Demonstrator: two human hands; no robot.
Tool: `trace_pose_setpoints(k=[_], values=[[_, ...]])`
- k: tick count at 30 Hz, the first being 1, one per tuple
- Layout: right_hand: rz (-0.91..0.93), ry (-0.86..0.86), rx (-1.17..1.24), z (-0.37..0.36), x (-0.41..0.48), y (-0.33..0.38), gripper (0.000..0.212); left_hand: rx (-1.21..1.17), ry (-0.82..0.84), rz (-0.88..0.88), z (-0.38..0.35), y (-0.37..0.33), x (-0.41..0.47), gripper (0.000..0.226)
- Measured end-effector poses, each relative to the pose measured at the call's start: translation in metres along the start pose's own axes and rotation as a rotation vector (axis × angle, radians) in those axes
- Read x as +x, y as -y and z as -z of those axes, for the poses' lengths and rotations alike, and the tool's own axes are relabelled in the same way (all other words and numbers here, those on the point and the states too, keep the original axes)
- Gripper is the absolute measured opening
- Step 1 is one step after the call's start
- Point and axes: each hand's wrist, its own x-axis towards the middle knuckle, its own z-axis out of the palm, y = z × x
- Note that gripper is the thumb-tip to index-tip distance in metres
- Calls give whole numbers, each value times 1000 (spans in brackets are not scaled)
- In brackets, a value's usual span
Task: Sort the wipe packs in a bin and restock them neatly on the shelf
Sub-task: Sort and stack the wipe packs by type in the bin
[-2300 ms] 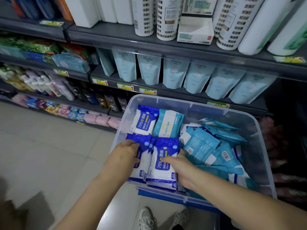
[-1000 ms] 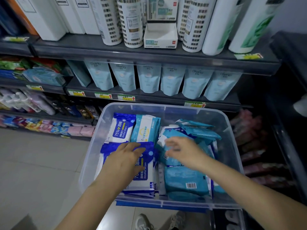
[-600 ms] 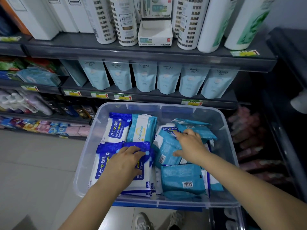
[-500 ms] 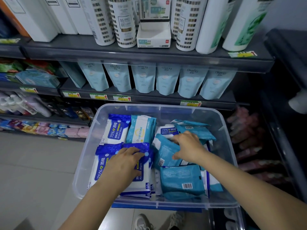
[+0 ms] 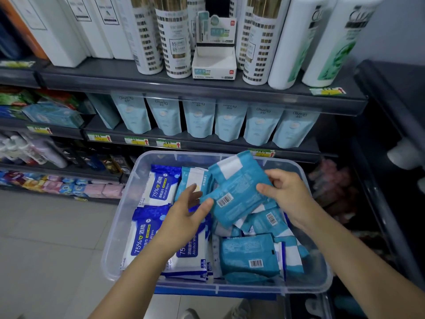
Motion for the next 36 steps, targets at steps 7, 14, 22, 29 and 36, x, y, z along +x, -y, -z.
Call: trace_pose_setpoints(k=[7, 14, 22, 29, 36], values=[[-227, 29, 342, -17, -11, -1, 14, -543, 199, 94, -10, -19, -6, 32], [-330, 110, 412, -18, -16, 2, 26, -559, 166, 136, -1, -14, -11, 27], [-290, -28, 436, -17, -10, 11, 13, -670, 38, 180, 21, -11, -14, 31], [422, -27, -402, -42, -24, 19, 30, -827, 53, 188, 18, -12, -14, 28], [737, 318, -1066, -54, -26, -22, 91, -882, 121, 160, 25, -11, -12, 53]])
